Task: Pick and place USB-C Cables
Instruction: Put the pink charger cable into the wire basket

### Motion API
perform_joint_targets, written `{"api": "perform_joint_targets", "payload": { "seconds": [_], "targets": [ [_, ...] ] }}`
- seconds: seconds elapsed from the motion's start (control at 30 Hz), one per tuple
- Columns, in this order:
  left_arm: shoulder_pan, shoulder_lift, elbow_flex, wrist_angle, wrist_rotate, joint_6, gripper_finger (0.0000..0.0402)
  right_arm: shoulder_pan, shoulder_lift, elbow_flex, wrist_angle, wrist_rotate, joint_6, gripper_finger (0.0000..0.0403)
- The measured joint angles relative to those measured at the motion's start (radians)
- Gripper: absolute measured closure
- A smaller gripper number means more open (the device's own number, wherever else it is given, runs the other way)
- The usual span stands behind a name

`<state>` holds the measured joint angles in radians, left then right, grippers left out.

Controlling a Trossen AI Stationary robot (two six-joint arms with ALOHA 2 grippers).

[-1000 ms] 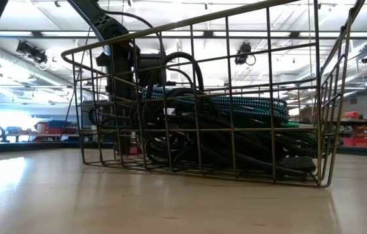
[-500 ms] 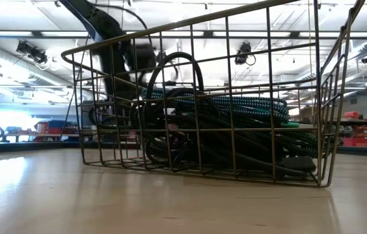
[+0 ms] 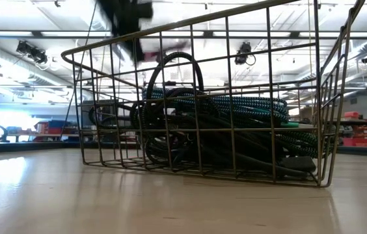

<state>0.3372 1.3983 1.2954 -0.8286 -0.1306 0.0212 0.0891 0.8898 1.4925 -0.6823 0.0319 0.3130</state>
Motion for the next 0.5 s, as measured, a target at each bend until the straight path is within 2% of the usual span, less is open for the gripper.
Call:
{"api": "perform_joint_targets", "payload": {
  "seconds": [0.07, 0.27, 0.4, 0.5],
  "targets": [
    [-0.061, 0.005, 0.099, -0.077, -0.034, 0.011, 0.0377, 0.0, 0.0, 0.0, 0.0, 0.0, -0.001, 0.0208],
    [-0.219, 0.035, 0.371, -0.186, -0.023, 0.012, 0.0377, 0.0, 0.0, 0.0, 0.0, 0.001, -0.006, 0.0208],
    [-0.309, 0.056, 0.479, -0.203, -0.022, 0.006, 0.0377, 0.0, 0.0, 0.0, 0.0, 0.001, -0.021, 0.0208],
    [-0.367, 0.082, 0.508, -0.195, -0.022, -0.02, 0.0377, 0.0, 0.0, 0.0, 0.0, 0.001, -0.029, 0.0208]
  ]
}}
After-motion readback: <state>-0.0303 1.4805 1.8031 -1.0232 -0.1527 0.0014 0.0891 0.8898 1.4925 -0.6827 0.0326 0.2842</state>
